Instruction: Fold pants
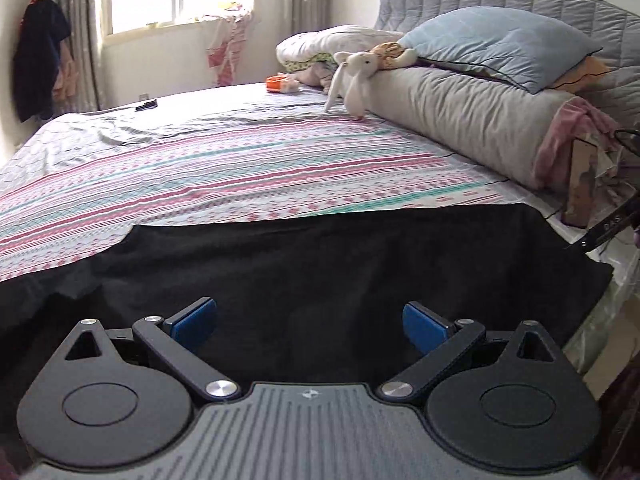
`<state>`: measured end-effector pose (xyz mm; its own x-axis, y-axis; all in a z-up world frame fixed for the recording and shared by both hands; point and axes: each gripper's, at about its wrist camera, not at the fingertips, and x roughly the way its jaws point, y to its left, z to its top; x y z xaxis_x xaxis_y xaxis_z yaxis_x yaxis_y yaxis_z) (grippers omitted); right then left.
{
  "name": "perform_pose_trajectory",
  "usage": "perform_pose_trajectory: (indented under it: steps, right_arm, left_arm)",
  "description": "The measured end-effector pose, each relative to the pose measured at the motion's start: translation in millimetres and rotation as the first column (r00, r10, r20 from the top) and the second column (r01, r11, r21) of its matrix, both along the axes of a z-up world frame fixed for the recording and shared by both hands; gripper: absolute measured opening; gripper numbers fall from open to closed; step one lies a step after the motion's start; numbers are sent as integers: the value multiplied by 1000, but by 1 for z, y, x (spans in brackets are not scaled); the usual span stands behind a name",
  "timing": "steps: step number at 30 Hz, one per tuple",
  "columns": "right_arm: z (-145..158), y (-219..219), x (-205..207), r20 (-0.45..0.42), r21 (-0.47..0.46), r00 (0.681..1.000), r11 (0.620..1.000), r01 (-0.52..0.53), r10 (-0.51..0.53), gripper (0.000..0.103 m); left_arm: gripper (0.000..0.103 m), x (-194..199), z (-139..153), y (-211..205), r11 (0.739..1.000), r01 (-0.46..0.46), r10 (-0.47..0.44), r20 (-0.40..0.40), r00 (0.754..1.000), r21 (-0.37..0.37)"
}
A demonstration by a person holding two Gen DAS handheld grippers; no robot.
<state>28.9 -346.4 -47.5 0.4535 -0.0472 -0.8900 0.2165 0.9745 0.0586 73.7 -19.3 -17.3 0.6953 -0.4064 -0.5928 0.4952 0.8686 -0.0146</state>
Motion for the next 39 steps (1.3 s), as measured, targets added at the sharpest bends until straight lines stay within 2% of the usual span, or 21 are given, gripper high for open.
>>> perform_pose_trajectory:
  steps: [1,5,10,12,15,21,26,29,30,31,39]
  right_arm:
    - [-2,-9,1,-8,3,1000,1000,7,-7,62]
    - [-3,-34,0,-20,11,999,999,30,-30,58]
    - [-12,-50,-2,-68,56,997,997,50,-46,45]
    - [-19,-54,-2,-89,46,994,997,63,-58,42]
    - [-25,-63,-6,-99,42,991,995,90,-85,42]
    - [-26,-67,-15,-77,147,996,988,56,-45,47]
    - [-25,-66,-16,-69,144,997,988,55,-45,44]
    - [-24,-59,-18,-78,95,997,995,36,-28,24]
    - [-24,-57,-17,-83,119,996,993,28,-19,12]
    - [-23,-54,-17,-83,142,996,990,26,-14,10]
    - [12,0,-6,50,133,996,987,-85,79,8]
  left_arm:
    - [103,-1,0,-6,1000,18,-18,-2,1000,-6]
    - [103,-8,0,-27,998,69,-69,2,998,-11]
    - [103,-4,-3,-39,996,95,-95,-7,995,-3]
    - [103,-4,-4,-41,996,93,-93,-14,996,0]
    - [103,-2,-7,-42,996,85,-85,-39,996,-9]
    - [103,3,-13,-39,998,61,-64,-115,991,-31]
    - [103,5,-13,-37,999,37,-42,-136,990,-40]
    - [103,6,-13,-35,999,28,-34,-141,989,-40]
    - [103,7,-13,-36,999,26,-31,-141,990,-37]
    - [103,7,-14,-35,999,23,-27,-140,990,-34]
    - [103,11,-11,-24,998,19,-28,-148,989,-61]
